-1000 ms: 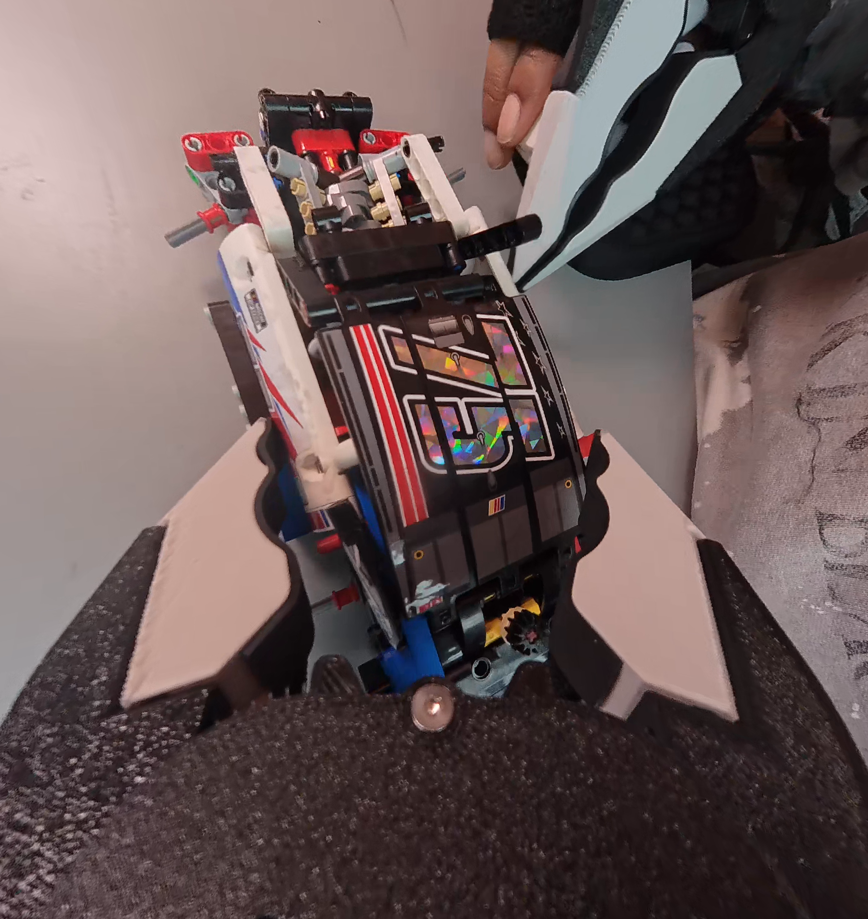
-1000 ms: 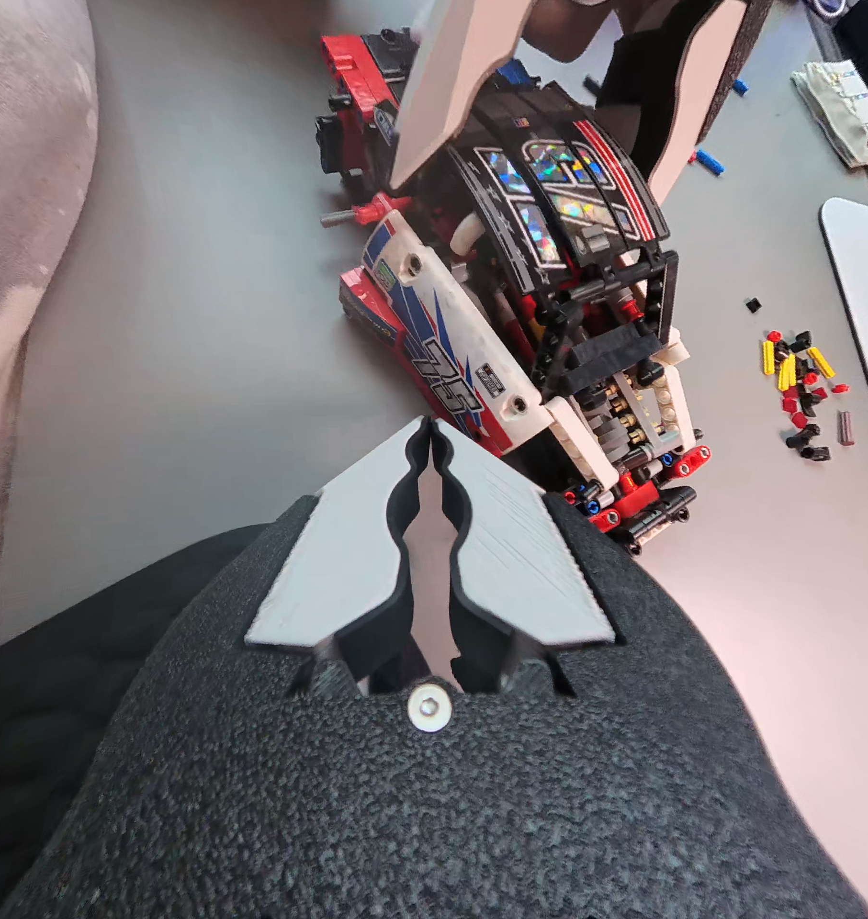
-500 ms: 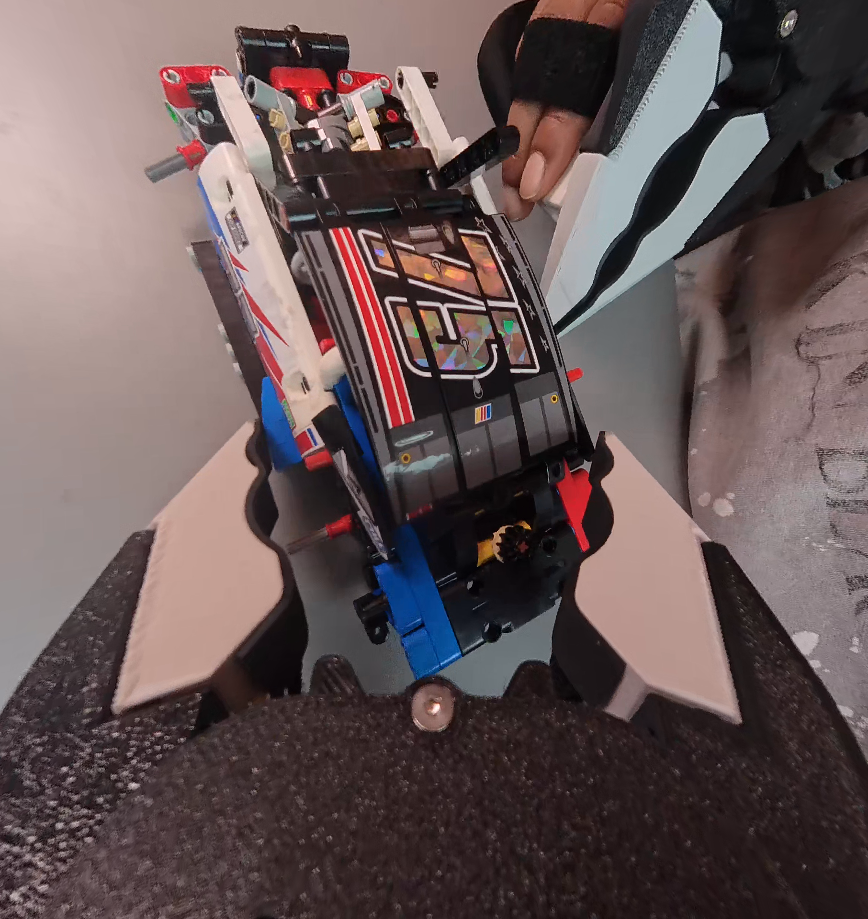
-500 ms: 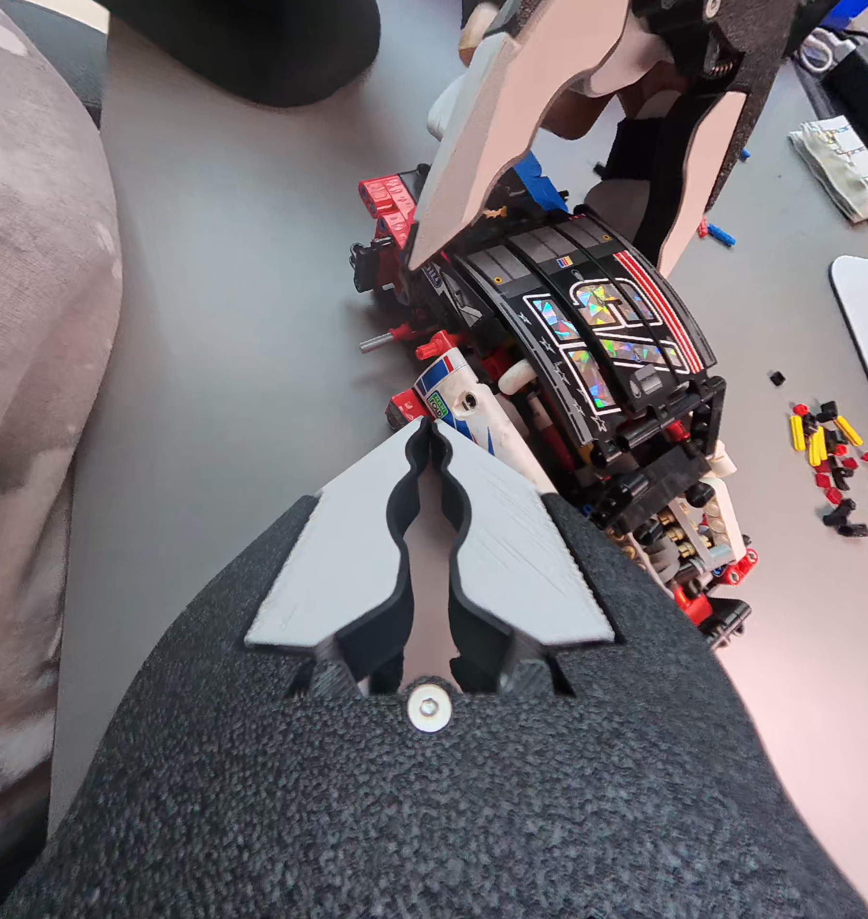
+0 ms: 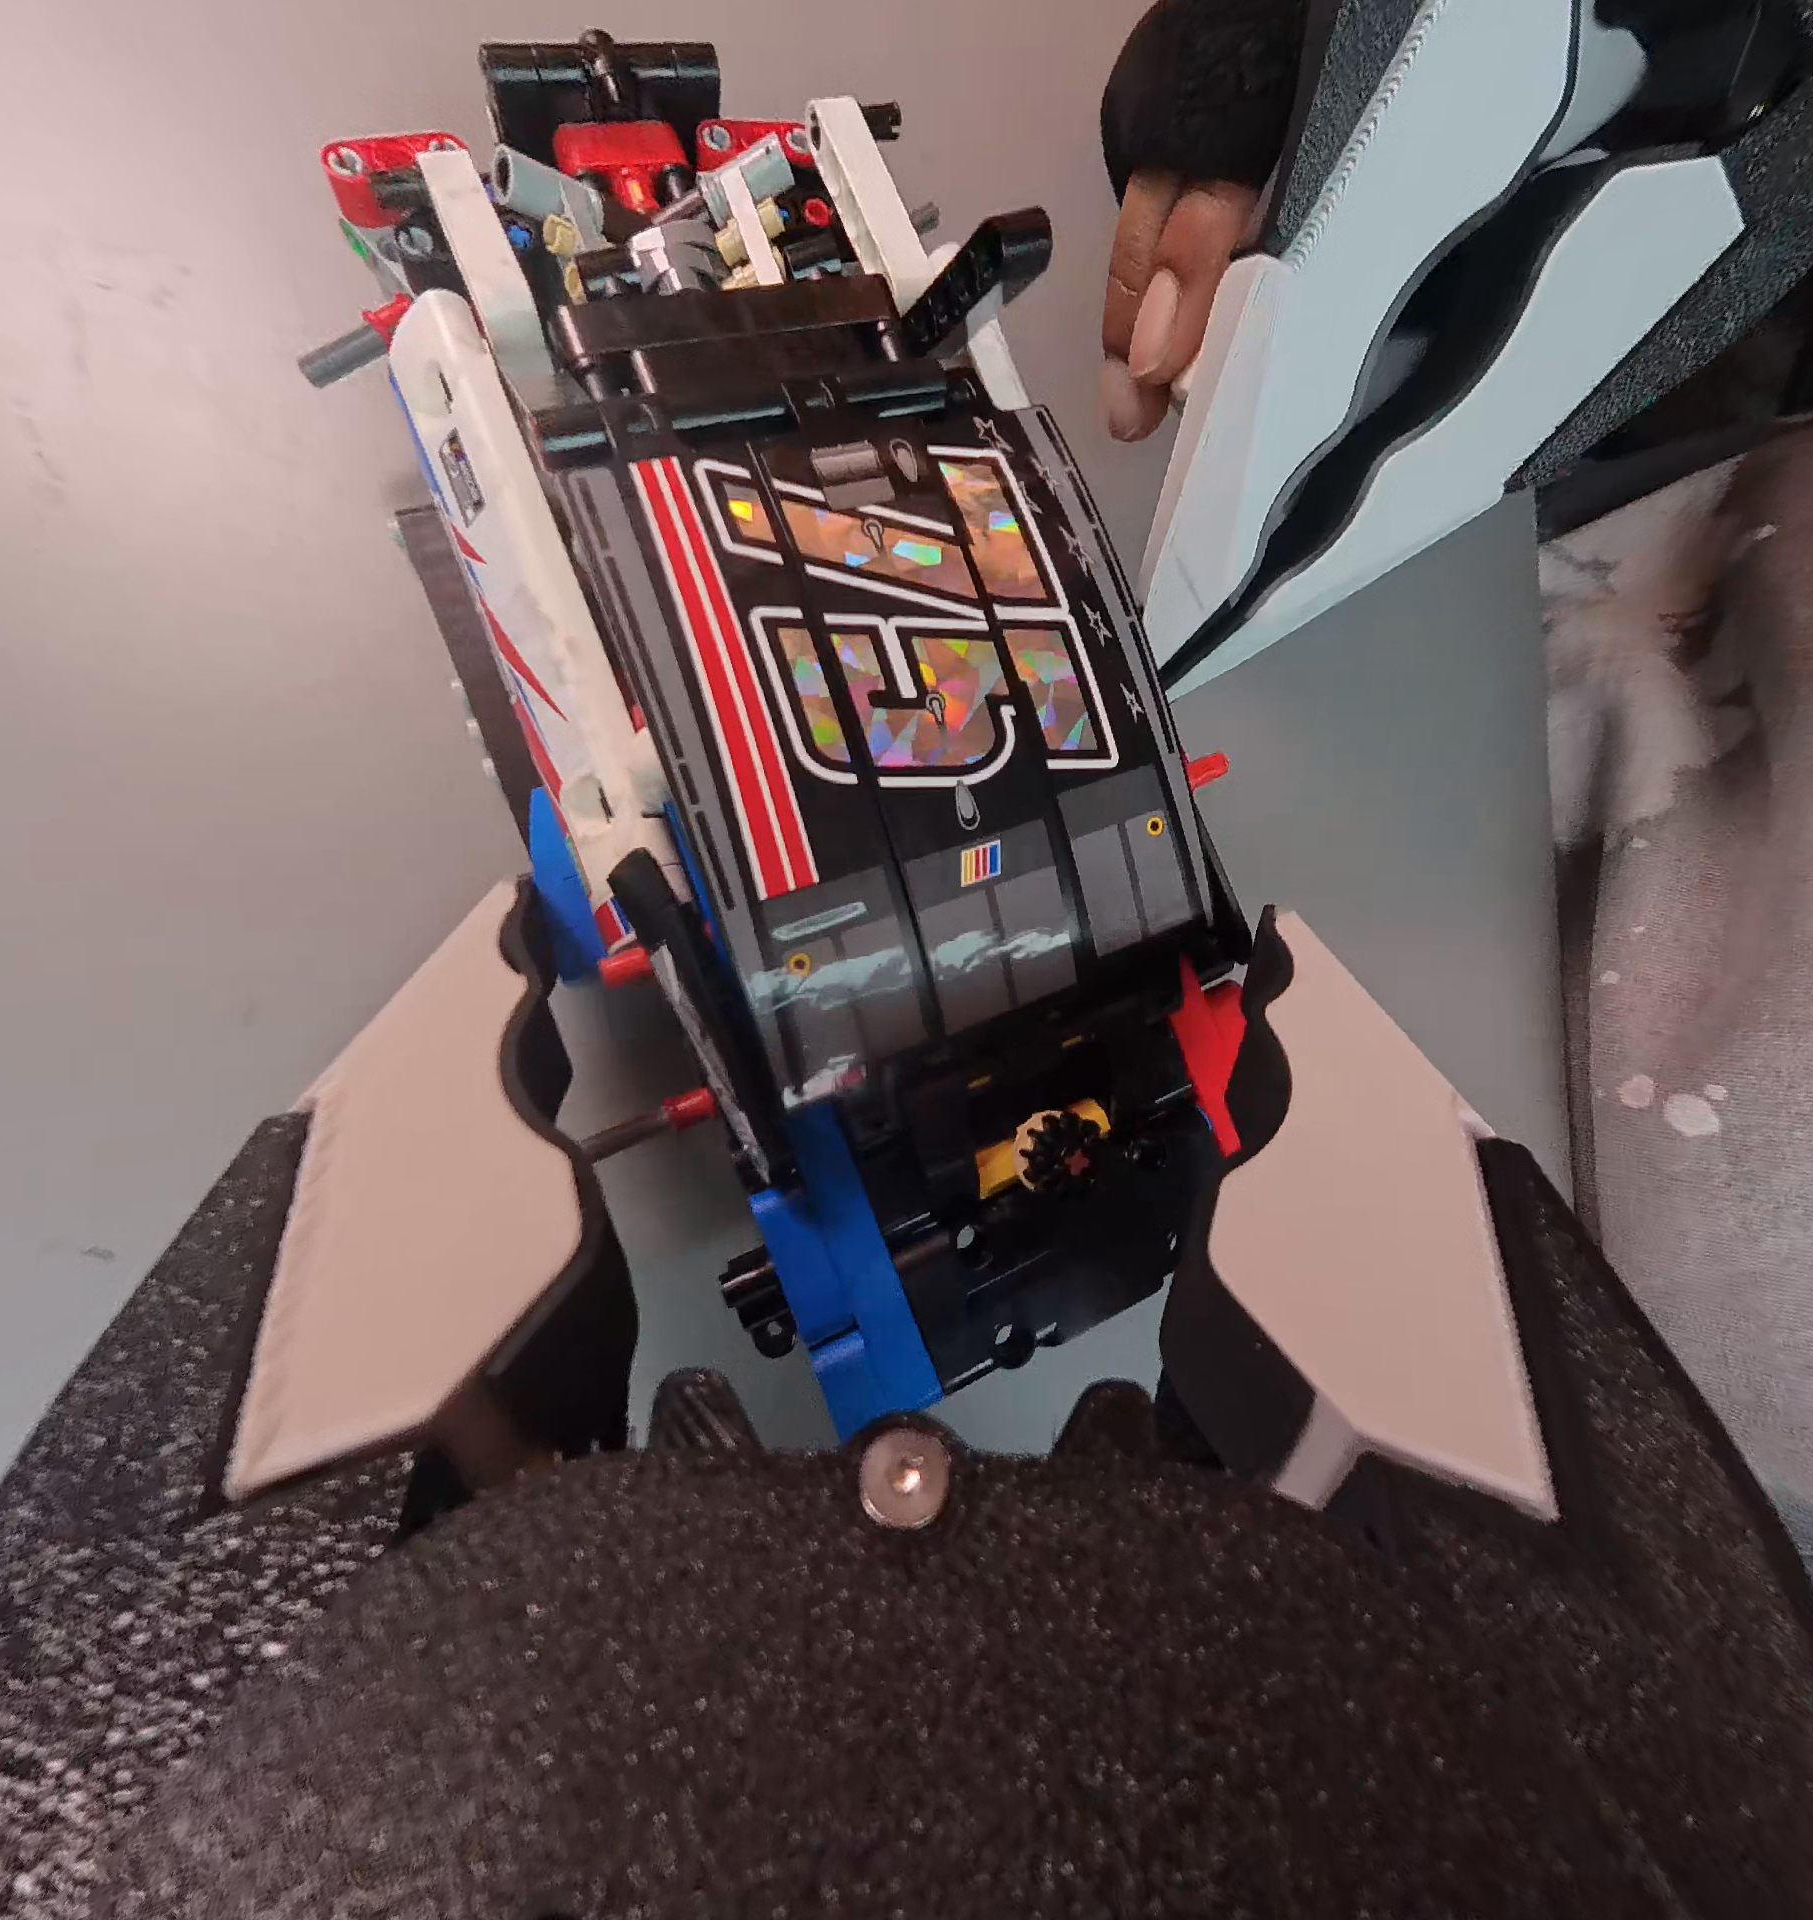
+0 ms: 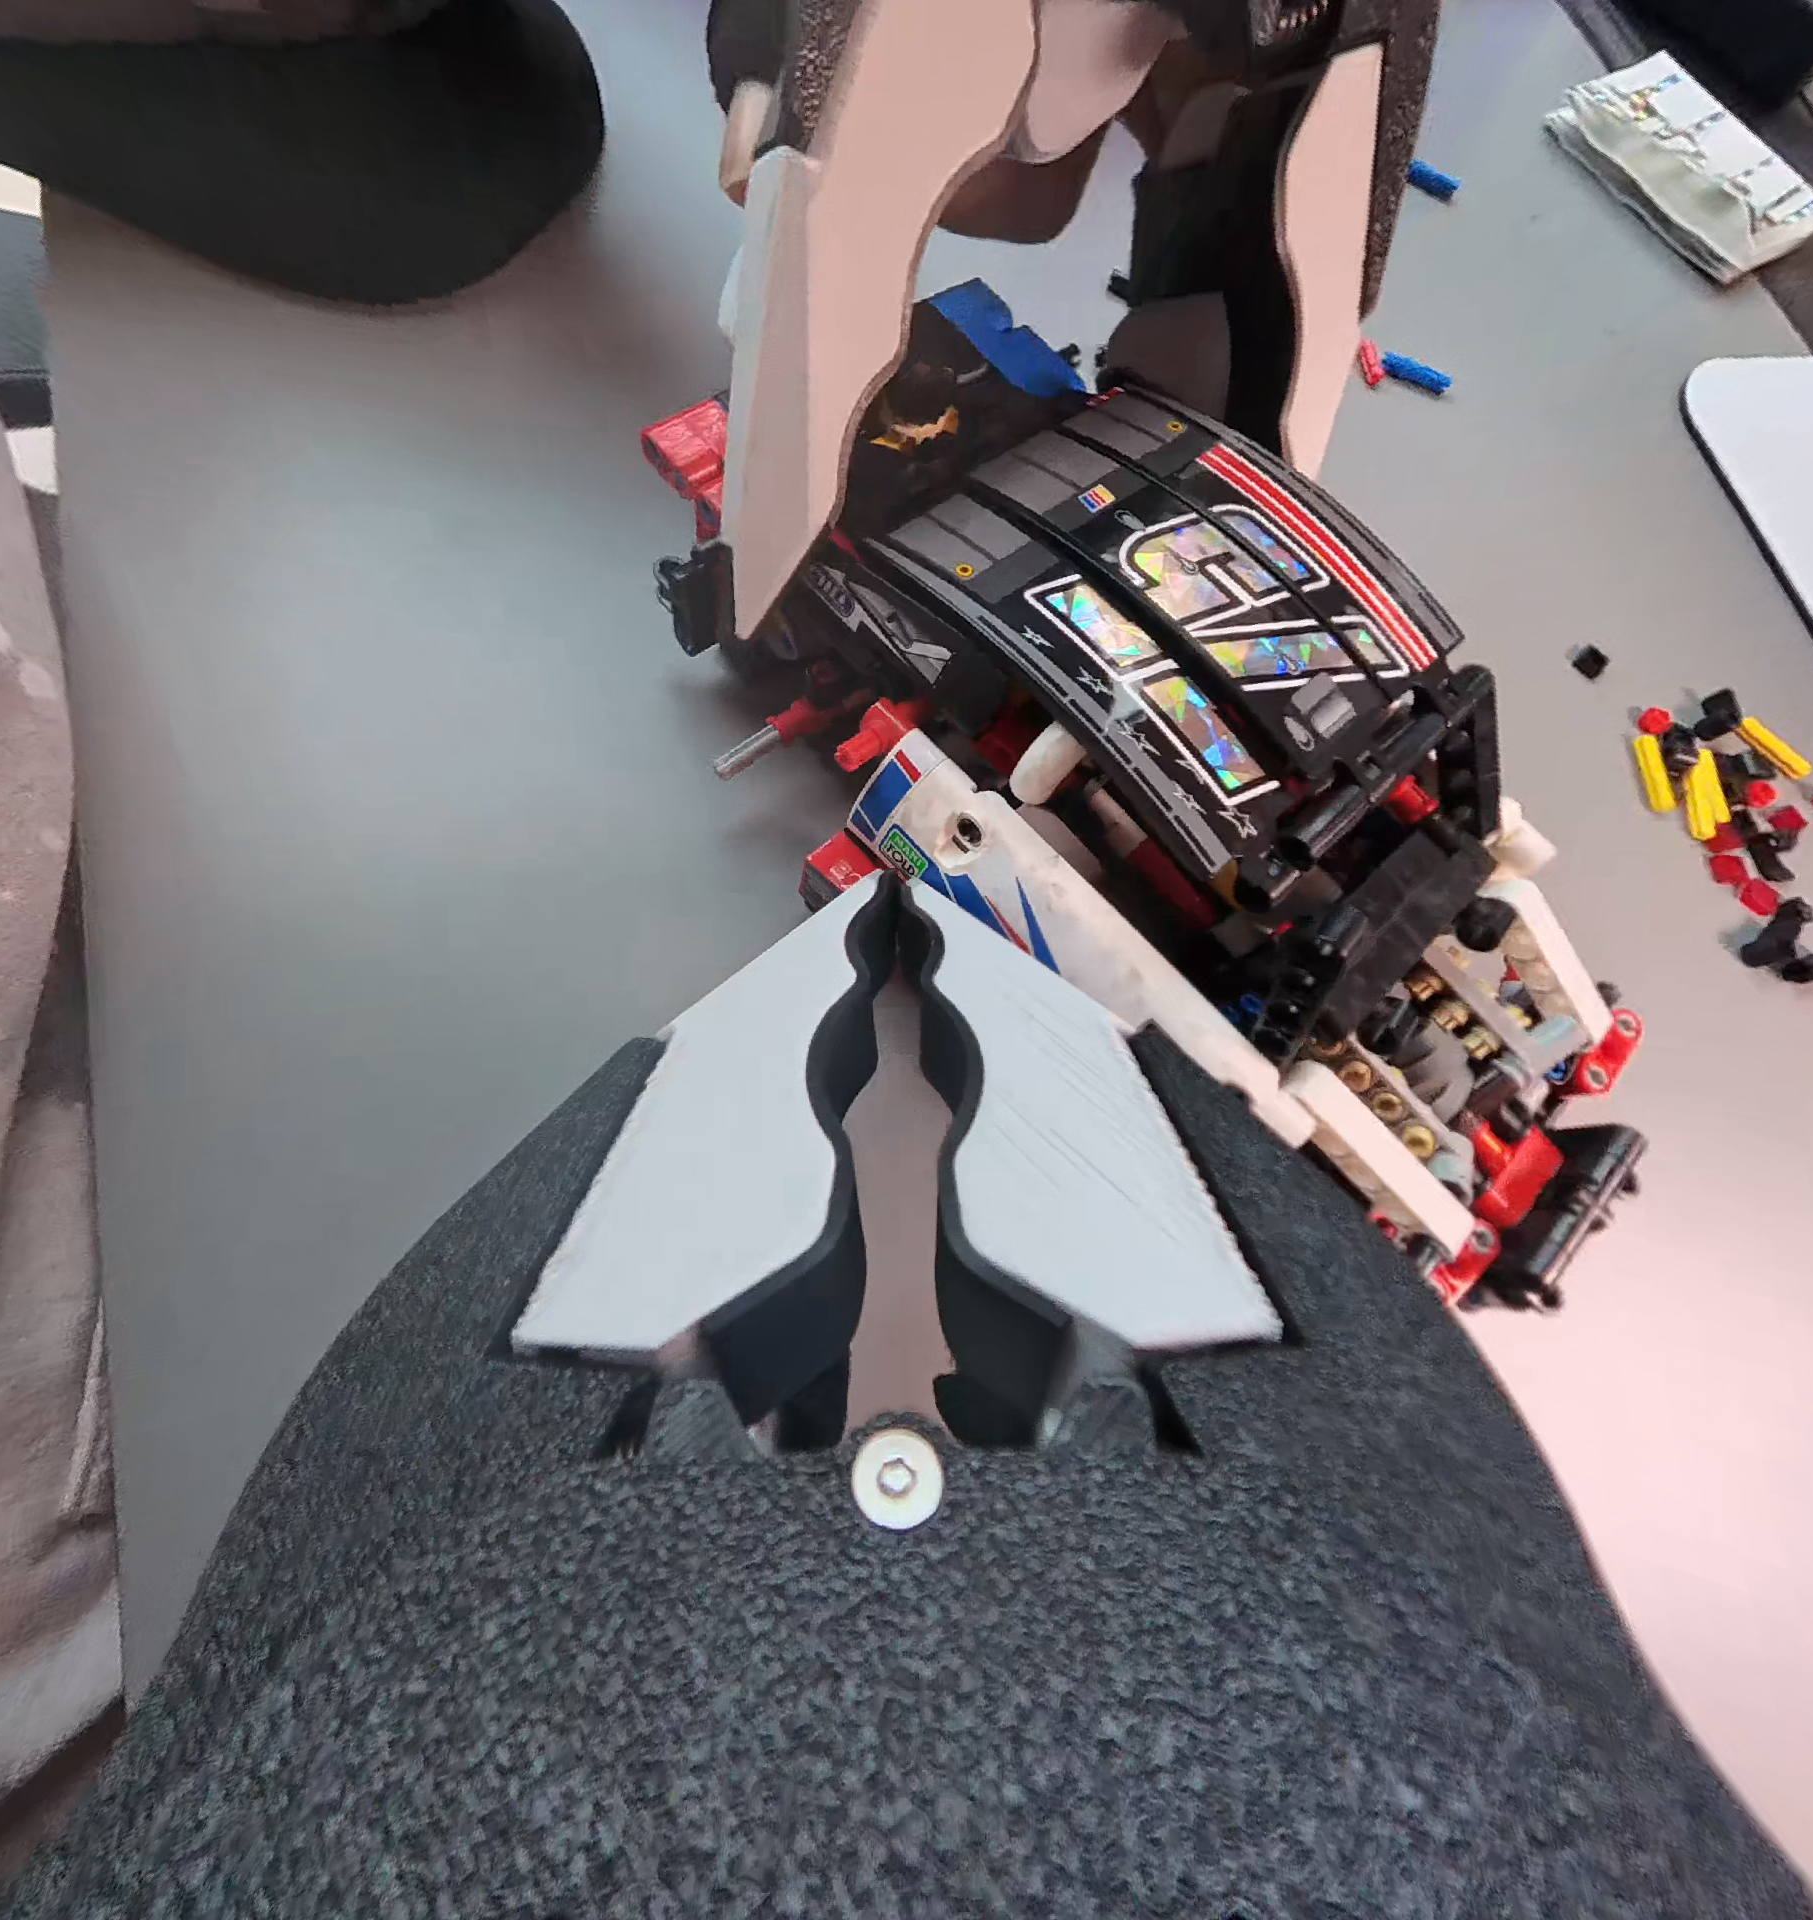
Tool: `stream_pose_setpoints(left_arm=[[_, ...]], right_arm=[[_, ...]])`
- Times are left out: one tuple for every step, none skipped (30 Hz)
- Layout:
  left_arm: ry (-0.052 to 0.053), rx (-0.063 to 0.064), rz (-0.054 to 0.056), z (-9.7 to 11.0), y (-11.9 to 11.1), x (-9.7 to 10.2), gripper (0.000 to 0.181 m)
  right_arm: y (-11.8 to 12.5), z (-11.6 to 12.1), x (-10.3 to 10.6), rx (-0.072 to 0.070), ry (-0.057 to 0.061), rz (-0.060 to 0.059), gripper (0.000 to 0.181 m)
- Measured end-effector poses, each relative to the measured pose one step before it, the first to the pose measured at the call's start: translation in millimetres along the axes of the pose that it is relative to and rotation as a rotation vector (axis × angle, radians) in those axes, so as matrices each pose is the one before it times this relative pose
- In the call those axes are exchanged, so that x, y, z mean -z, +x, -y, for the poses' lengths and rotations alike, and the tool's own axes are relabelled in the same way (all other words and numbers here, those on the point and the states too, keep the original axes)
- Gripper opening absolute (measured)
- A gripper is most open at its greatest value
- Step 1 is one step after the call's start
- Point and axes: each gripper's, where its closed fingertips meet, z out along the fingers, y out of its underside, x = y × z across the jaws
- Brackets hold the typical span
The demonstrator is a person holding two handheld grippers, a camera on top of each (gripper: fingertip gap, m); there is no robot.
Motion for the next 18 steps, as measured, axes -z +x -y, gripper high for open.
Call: stream_pose_setpoints(left_arm=[[0.0050, 0.0012, -0.0023, 0.07, -0.76, 0.46, 0.128], [0.0065, -0.0056, -0.0049, 0.19, 0.05, -0.02, 0.128], [0.0053, -0.0112, -0.0024, 0.23, -0.33, -0.24, 0.128], [0.0073, -0.0115, -0.0009, 0.63, -0.96, -0.47, 0.129], [0.0133, -0.0074, -0.0034, 1.31, -1.16, -0.45, 0.129], [0.0192, -0.0002, -0.0019, 1.81, -1.68, -0.39, 0.129], [0.0174, 0.0030, 0.0017, 1.43, -1.62, -0.09, 0.129], [0.0123, 0.0048, 0.0051, 1.41, -1.31, 0.82, 0.128], [0.0171, 0.0033, 0.0094, 2.38, -1.25, 3.02, 0.128], [0.0279, 0.0051, 0.0142, 4.36, -1.55, 5.67, 0.127], [0.0276, 0.0085, 0.0134, 4.58, -1.27, 7.74, 0.127], [0.0201, 0.0095, 0.0123, 3.03, -0.28, 8.60, 0.127], [0.0088, 0.0065, 0.0122, 0.26, 1.03, 8.47, 0.127], [-0.0004, 0.0049, 0.0118, -2.75, 2.08, 7.45, 0.128], [-0.0094, 0.0071, 0.0163, -5.84, 2.12, 5.75, 0.129], [-0.0147, 0.0078, 0.0213, -8.32, 1.82, 3.53, 0.130], [-0.0194, 0.0092, 0.0217, -9.96, 1.89, 0.86, 0.131], [-0.0213, 0.0083, 0.0085, -10.53, 3.70, -1.79, 0.133]], right_arm=[[0.16, -0.18, 0.11, -0.0037, -0.0008, 0.0021, 0.000], [-1.25, 0.11, -0.30, 0.0135, -0.0024, 0.0012, 0.000], [-1.35, 0.06, -0.21, 0.0172, -0.0045, -0.0008, 0.000], [-0.34, -0.22, 0.08, 0.0209, -0.0023, -0.0058, 0.000], [0.75, -0.50, 0.29, 0.0104, 0.0000, -0.0101, 0.000], [1.49, -0.41, 0.54, 0.0004, 0.0002, -0.0112, 0.000], [1.18, 1.13, 1.05, 0.0030, 0.0099, -0.0100, 0.000], [-0.55, 3.46, 2.56, 0.0097, 0.0218, -0.0006, 0.000], [-0.80, 3.12, 3.29, 0.0132, 0.0181, 0.0014, 0.000], [0.42, 1.30, 3.46, 0.0109, 0.0088, -0.0044, 0.000], [1.24, -0.27, 3.34, 0.0069, 0.0019, -0.0059, 0.006], [2.19, -1.71, 3.63, 0.0055, -0.0035, -0.0084, 0.009], [3.32, -1.66, 4.33, 0.0049, -0.0003, -0.0128, 0.011], [4.13, -0.89, 5.21, 0.0019, 0.0066, -0.0138, 0.014], [4.91, -0.01, 5.92, -0.0023, 0.0120, -0.0139, 0.017], [6.83, 0.47, 6.42, -0.0072, 0.0157, -0.0206, 0.020], [8.53, 0.84, 6.60, -0.0117, 0.0177, -0.0261, 0.023], [8.93, 0.97, 5.84, -0.0144, 0.0197, -0.0236, 0.027]])
